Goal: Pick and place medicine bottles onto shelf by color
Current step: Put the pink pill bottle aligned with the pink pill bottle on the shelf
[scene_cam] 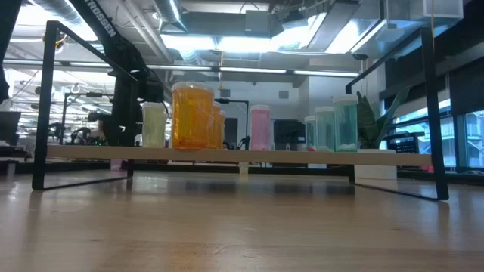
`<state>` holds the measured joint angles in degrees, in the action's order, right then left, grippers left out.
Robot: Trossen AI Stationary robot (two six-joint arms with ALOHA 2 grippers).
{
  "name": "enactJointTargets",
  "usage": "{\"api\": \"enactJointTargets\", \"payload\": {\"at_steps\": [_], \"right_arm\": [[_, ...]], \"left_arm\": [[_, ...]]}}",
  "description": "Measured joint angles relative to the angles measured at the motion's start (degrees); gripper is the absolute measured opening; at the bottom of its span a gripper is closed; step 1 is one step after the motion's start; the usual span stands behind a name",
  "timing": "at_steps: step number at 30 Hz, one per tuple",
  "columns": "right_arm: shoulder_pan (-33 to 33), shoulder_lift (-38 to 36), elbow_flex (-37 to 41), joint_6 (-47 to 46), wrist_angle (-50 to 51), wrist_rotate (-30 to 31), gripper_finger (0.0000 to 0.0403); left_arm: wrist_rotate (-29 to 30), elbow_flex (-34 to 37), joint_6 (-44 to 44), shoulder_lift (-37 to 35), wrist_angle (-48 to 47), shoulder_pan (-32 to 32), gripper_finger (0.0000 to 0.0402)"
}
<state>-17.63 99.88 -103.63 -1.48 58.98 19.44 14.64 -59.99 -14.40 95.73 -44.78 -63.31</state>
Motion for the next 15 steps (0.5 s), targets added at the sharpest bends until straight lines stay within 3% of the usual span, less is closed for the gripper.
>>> {"api": "enactJointTargets", "payload": {"at_steps": [6,15], "right_arm": [[0.0,0.0,0.0,-0.2,0.0,0.0,0.0209],[0.0,0.0,0.0,0.1,0.2,0.0,0.0209]], "left_arm": [[-1.3,0.0,1.5,-4.7,-1.1,1.1,0.0105],[-1.9,0.0,1.5,-19.7,-4.5,6.2,0.0105]]}}
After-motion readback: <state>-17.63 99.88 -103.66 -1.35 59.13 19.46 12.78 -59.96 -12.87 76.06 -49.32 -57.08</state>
